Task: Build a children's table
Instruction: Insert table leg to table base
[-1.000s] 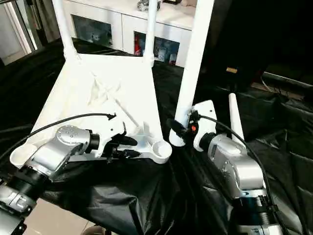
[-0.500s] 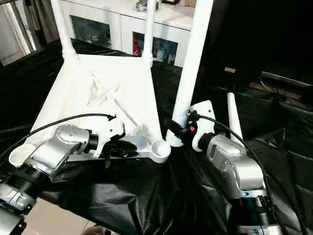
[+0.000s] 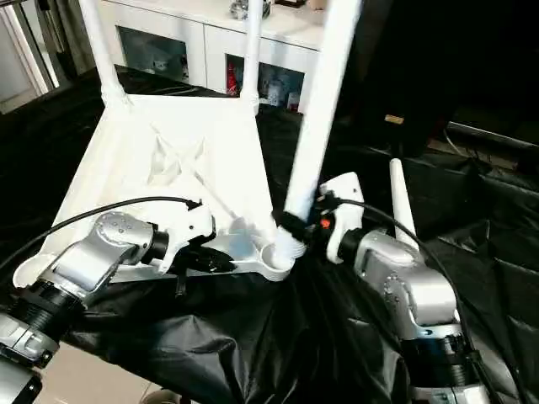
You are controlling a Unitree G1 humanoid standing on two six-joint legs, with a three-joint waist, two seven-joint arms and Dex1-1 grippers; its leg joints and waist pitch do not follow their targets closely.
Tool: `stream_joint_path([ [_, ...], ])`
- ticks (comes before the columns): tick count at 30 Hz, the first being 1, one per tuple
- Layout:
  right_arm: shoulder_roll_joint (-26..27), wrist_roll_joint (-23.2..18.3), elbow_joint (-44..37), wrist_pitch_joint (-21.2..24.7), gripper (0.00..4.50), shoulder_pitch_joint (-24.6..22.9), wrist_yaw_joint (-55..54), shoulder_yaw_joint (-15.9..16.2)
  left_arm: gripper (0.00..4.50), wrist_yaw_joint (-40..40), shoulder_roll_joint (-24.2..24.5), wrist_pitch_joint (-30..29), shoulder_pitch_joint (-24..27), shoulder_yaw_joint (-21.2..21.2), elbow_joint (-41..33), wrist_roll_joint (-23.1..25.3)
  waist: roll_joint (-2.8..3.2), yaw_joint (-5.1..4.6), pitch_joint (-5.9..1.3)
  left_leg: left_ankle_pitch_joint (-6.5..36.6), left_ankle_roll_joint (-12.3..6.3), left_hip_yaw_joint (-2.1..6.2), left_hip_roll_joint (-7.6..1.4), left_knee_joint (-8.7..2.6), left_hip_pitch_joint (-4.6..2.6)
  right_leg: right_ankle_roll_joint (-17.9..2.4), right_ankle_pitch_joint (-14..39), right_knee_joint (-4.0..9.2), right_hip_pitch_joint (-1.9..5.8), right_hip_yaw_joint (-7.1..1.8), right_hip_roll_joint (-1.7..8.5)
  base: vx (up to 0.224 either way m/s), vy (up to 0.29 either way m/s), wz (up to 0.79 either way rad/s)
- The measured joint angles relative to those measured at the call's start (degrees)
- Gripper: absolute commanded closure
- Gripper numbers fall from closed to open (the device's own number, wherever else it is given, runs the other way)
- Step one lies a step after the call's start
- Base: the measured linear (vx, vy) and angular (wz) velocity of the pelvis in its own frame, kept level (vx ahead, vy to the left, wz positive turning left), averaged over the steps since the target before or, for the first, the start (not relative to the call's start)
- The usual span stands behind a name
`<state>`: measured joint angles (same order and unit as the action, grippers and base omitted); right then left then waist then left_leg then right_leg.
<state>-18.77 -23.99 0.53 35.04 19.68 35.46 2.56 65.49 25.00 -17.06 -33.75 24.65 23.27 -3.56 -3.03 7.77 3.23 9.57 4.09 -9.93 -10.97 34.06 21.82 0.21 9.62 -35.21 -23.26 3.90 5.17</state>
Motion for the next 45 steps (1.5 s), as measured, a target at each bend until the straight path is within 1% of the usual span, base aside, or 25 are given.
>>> stream_joint_path([
  [3,0.57,0.17,0.3,0.57,2.61,2.13,0.42,1.49,4.5,0.02,-0.37,-0.3,-0.1,-0.01,0.01,0.01,0.0,0.13,0.0,0.0,0.0,0.0,0.0,0.0,-0.01,0.0,0.0,0.0,0.0,0.0,0.0,0.0,0.0,0.0],
  [7,0.6,1.54,1.27,0.85,2.61,2.42,1.55,4.09,4.5,0.0,-0.7,-0.27,-0.12,-0.05,0.01,0.05,0.0,0.29,0.0,0.0,0.0,0.0,0.0,0.0,0.01,0.0,0.0,0.03,0.01,0.0,0.0,0.0,0.0,0.0],
  [12,0.66,1.91,2.12,0.86,2.61,3.09,1.99,4.72,4.5,-0.07,-0.92,-0.37,-0.11,-0.07,0.09,0.15,-0.01,0.3,-0.01,0.0,0.0,0.0,0.0,0.0,0.0,0.01,0.0,0.03,0.02,0.0,0.0,0.0,0.0,0.0],
  [20,-0.14,1.89,1.99,1.06,2.61,3.11,2.54,4.71,4.5,-0.05,-0.9,-0.53,-0.11,-0.18,0.09,0.15,0.01,0.29,-0.01,0.0,0.0,0.0,0.0,0.0,0.0,0.01,0.0,0.03,0.02,0.0,0.0,0.0,0.0,0.0],
  [26,-1.96,1.84,0.47,3.28,2.61,1.91,2.61,4.6,4.5,0.05,-0.85,-0.48,-0.12,-0.53,0.23,0.14,0.05,0.25,0.0,0.0,0.0,0.0,0.0,-0.01,0.0,0.0,0.0,0.03,0.02,0.0,0.0,0.0,0.0,0.0],
  [28,-2.12,1.71,-0.34,3.4,2.61,1.2,2.58,4.53,4.5,0.19,-0.82,-0.58,-0.11,-0.6,0.28,0.14,0.16,0.22,0.04,0.0,0.0,0.0,0.0,-0.02,0.0,0.02,0.01,0.04,0.01,0.0,0.0,0.0,0.0,0.0],
  [37,-1.56,1.46,-0.39,3.44,2.61,0.89,2.06,4.2,4.5,0.49,-0.84,-1.2,-0.12,-0.74,0.27,0.08,0.37,0.17,-0.01,0.0,0.0,0.0,0.0,-0.05,-0.03,0.0,0.0,0.03,0.01,0.0,0.0,0.0,0.0,0.0],
  [39,-0.6,1.55,0.06,2.77,2.61,0.72,1.59,3.78,4.5,0.54,-0.84,-1.26,-0.12,-0.85,0.27,0.08,0.42,0.16,0.01,0.0,0.0,0.0,0.0,-0.08,-0.04,0.0,0.0,0.04,0.01,0.0,0.0,0.0,0.0,0.0],
  [40,0.74,1.51,1.03,1.65,2.61,0.3,0.82,2.54,4.5,0.55,-0.85,-1.31,-0.12,-0.91,0.27,0.08,0.42,0.17,0.01,0.0,0.0,0.0,0.0,-0.1,-0.05,-0.01,0.0,0.04,0.01,0.01,0.0,0.0,0.0,0.0],
  [42,1.87,0.87,2.17,0.37,2.61,-0.62,0.52,1.2,4.5,0.46,-0.9,-1.46,-0.12,-0.95,0.28,0.1,0.43,0.09,0.01,0.0,0.0,0.0,0.0,-0.11,-0.06,-0.01,-0.01,0.05,0.01,0.0,0.0,0.0,0.0,0.0],
  [44,2.01,0.52,2.39,-0.06,2.61,-0.83,0.23,0.92,4.5,0.4,-0.96,-1.55,-0.12,-1.04,0.29,0.1,0.46,-0.07,0.03,0.0,0.0,0.0,0.0,-0.11,-0.07,-0.01,-0.01,0.05,0.01,0.0,0.0,0.0,0.0,0.0],
  [45,2.46,-0.17,2.5,-0.37,2.61,-1.32,-0.04,0.15,4.5,0.29,-1.1,-1.6,-0.12,-1.09,0.29,0.12,0.46,-0.05,0.03,0.0,0.0,0.0,0.0,-0.12,-0.08,0.01,0.0,0.04,0.01,0.01,-0.01,0.0,0.0,0.0],
])
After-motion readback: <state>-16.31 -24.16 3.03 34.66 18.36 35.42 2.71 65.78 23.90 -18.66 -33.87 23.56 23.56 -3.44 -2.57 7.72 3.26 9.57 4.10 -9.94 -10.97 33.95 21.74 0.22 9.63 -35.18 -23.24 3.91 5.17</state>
